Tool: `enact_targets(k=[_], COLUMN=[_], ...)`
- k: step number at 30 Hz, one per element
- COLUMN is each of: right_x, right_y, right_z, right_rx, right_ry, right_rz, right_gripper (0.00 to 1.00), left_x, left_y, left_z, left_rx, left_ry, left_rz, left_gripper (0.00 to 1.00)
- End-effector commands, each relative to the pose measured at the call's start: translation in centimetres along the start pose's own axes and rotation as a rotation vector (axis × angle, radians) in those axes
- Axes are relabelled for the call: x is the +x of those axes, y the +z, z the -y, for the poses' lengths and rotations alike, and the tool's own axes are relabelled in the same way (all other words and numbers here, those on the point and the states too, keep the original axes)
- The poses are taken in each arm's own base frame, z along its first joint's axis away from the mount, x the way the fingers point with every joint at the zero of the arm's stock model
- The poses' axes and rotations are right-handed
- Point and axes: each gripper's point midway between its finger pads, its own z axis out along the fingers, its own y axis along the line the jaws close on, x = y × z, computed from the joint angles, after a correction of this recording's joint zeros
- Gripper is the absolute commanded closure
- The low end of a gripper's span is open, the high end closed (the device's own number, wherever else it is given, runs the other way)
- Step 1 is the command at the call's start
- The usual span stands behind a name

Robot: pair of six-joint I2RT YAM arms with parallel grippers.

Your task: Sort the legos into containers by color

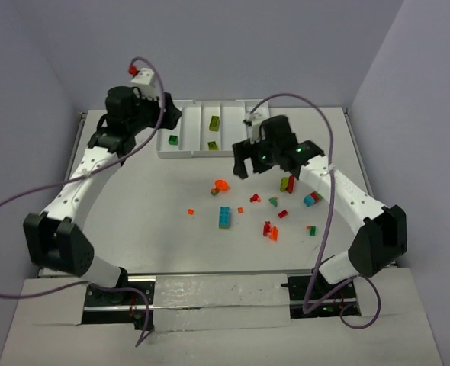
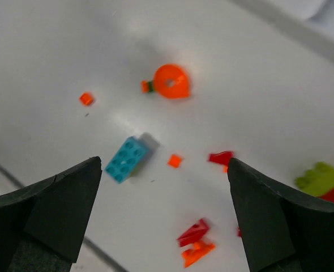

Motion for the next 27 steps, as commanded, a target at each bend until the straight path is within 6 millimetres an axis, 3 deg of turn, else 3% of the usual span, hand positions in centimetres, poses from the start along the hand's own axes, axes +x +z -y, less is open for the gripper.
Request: enact_targets(k=[1, 6, 11, 19, 27], right_x=[5.4, 10.3, 14.0, 14.7, 15.5], right_y=[1.7, 4.1, 6.2, 8.3, 8.6], right_z=[-3.5, -6.4, -7.5, -7.8, -7.3], right_rx=[0.035, 0.003, -0.008, 0.007, 0.022], right_ry=[0.093, 0.186, 0.223, 0.243, 0.232], right_rz=[-0.169, -0.374, -0.514, -0.579, -0.600], right_gripper=[0.01, 0.02, 0.04, 0.06, 0.24], left_x=[5.7, 5.5, 6.6, 8.3, 9.3], left_y=[-3.3, -7.6, -8.8, -8.4, -7.7], left_z=[-3.3, -4.6, -4.9, -6.5, -7.0], left_rx=[-0.207, -0.285, -0.294, -0.329, -0.330], left_ry=[-0.191, -0.244, -0.243, -0.250, -0.255], left_rz=[-0.157, -0.097, -0.088, -0.117, -0.133], left_gripper=[0.17, 0.13, 0.12, 0.12, 0.12])
